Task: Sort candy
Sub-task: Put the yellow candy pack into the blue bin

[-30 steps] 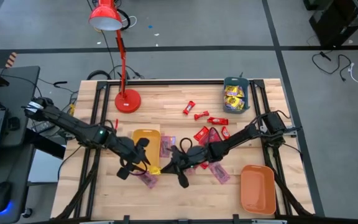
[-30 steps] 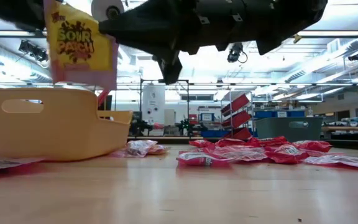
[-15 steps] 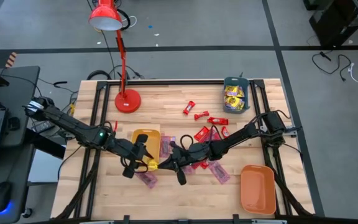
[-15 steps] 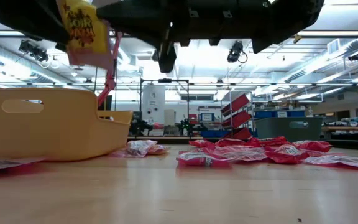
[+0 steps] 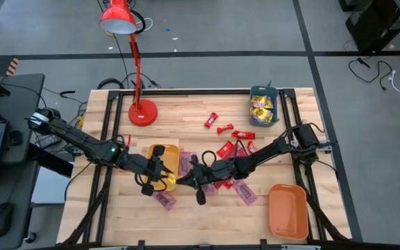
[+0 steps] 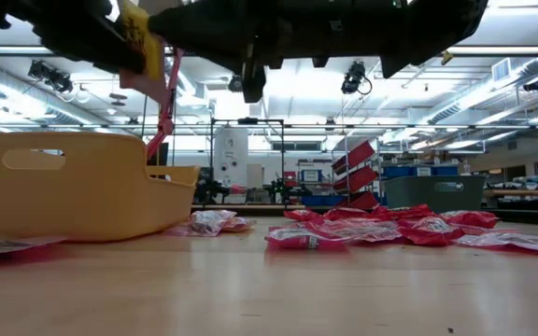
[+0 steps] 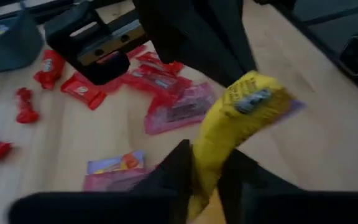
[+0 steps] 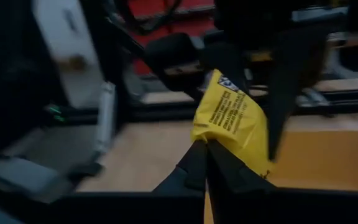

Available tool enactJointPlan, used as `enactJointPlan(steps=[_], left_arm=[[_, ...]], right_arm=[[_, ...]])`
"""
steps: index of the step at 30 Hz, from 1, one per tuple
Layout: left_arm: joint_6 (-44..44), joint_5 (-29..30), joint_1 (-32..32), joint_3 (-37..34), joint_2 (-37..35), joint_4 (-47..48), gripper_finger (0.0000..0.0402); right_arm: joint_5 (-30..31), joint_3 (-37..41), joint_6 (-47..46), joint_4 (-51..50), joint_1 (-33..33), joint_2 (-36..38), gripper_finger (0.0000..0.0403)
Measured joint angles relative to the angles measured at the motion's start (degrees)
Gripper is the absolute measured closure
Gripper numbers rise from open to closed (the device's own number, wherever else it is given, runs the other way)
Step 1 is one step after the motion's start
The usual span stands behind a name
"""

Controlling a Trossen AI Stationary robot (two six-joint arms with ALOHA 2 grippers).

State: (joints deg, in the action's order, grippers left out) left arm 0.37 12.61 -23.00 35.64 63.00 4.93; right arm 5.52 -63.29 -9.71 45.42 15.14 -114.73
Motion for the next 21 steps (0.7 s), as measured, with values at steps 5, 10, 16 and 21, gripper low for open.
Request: enactJointPlan(steps=[5, 10, 16, 21], left_arm=[[0.87, 2.21, 0.02, -0.02, 0.00, 0.06, 0.0385], [0.91, 9.16, 0.15, -0.02, 0.00, 0.72, 0.0383], [1.22, 15.27, 2.53, -0.02, 0.00, 0.81, 0.0385], [3.88, 15.38, 5.11, -0.02, 0.00, 0.65, 0.0386]], right_arm=[[9.35, -0.04, 4.60, -12.44, 0.32, 4.53, 0.0380], [17.49, -0.03, 4.82, -28.27, 0.19, 10.44, 0.0345], [21.14, -0.02, 5.98, -37.34, 0.19, 16.07, 0.0305], [21.11, -0.02, 8.45, -37.13, -0.12, 18.64, 0.0273]])
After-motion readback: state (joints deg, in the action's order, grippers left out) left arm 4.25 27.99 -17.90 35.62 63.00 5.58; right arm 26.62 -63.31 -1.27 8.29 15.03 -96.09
